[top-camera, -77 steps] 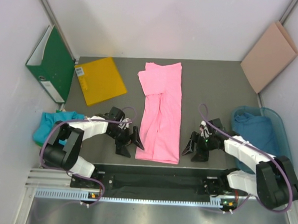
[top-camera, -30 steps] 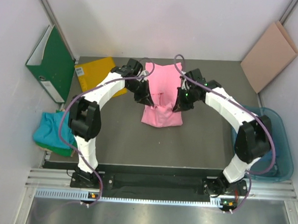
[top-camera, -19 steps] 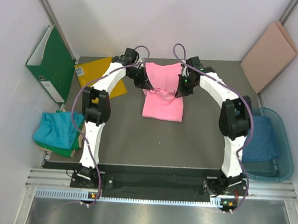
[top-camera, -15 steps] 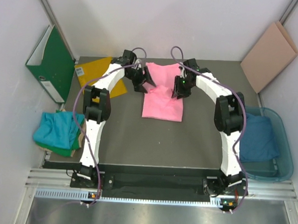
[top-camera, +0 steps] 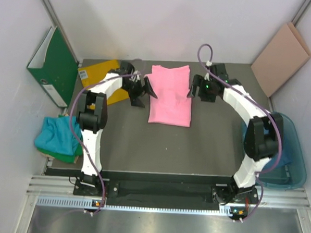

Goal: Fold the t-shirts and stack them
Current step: Grab one side of the 2/3 rectangular tshirt with both arms

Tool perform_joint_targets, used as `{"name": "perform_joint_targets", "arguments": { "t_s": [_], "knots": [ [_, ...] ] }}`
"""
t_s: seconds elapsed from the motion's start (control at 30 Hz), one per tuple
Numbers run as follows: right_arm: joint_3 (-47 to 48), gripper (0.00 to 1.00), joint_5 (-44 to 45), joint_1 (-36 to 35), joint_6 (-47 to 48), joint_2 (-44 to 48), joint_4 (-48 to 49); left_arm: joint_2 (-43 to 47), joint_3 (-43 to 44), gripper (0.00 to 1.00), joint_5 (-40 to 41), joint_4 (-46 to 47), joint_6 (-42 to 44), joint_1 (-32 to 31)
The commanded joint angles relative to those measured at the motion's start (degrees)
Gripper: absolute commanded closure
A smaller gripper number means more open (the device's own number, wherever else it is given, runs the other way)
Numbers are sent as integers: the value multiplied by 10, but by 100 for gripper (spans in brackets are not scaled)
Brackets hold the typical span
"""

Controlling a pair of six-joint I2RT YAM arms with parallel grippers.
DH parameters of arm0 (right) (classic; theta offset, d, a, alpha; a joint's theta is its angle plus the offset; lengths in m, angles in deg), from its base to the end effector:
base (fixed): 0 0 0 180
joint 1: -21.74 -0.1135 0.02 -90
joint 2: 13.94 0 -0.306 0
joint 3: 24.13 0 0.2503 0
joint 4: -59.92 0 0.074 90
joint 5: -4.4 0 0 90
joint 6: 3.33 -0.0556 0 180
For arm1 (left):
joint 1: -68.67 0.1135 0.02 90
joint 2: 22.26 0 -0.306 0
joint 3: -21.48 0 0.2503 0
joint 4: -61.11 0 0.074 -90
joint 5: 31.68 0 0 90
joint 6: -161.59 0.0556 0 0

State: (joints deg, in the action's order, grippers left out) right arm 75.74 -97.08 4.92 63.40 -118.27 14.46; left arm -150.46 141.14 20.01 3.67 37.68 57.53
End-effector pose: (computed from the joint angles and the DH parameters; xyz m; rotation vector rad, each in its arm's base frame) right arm 0.4065 0.1344 0.2922 0.0490 2.4973 0.5478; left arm 0.4885 -0.1313 0.2094 -0.3498 2.7849 -1.1262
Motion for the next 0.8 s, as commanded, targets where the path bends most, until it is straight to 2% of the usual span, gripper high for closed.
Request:
{"name": "perform_joint_targets", "arguments": {
  "t_s": [0.0,0.13,0.27,0.33,0.4,0.43,0.47,0.5,0.53,0.57,0.6,0.67,0.7,0.77],
  "knots": [
    [-107,21,-25,9,-18,43,3,53,-104,1,1,40,28,-15],
    [-182,27,-83,11,-44,41,38,80,-211,1,4,110,-9,-30],
    [-242,34,-144,9,-77,13,116,86,-240,4,14,161,-32,-37],
    [-238,35,-154,6,-89,-9,130,74,-241,15,13,167,-39,-39],
    [-225,37,-160,1,-94,-30,137,67,-238,31,4,176,-40,-43],
    [-210,37,-160,-1,-94,-36,142,60,-234,55,1,177,-39,-45],
    [-203,39,-158,-1,-96,-40,152,57,-232,65,2,178,-39,-47],
    [-199,49,-160,-5,-101,-49,160,52,-226,78,1,180,-39,-50],
    [-193,55,-160,-6,-106,-51,167,45,-221,100,2,178,-37,-51],
    [-192,62,-164,-7,-109,-52,187,43,-218,100,2,175,-37,-51],
    [-189,77,-168,-9,-115,-56,192,41,-214,100,2,172,-36,-50],
    [-183,94,-174,-12,-119,-57,185,46,-214,100,4,164,-33,-51],
    [-183,100,-174,-15,-117,-50,181,51,-220,100,9,159,-30,-51],
    [-200,100,-164,-17,-113,-34,167,71,-232,100,15,145,-24,-51]
  ]
}}
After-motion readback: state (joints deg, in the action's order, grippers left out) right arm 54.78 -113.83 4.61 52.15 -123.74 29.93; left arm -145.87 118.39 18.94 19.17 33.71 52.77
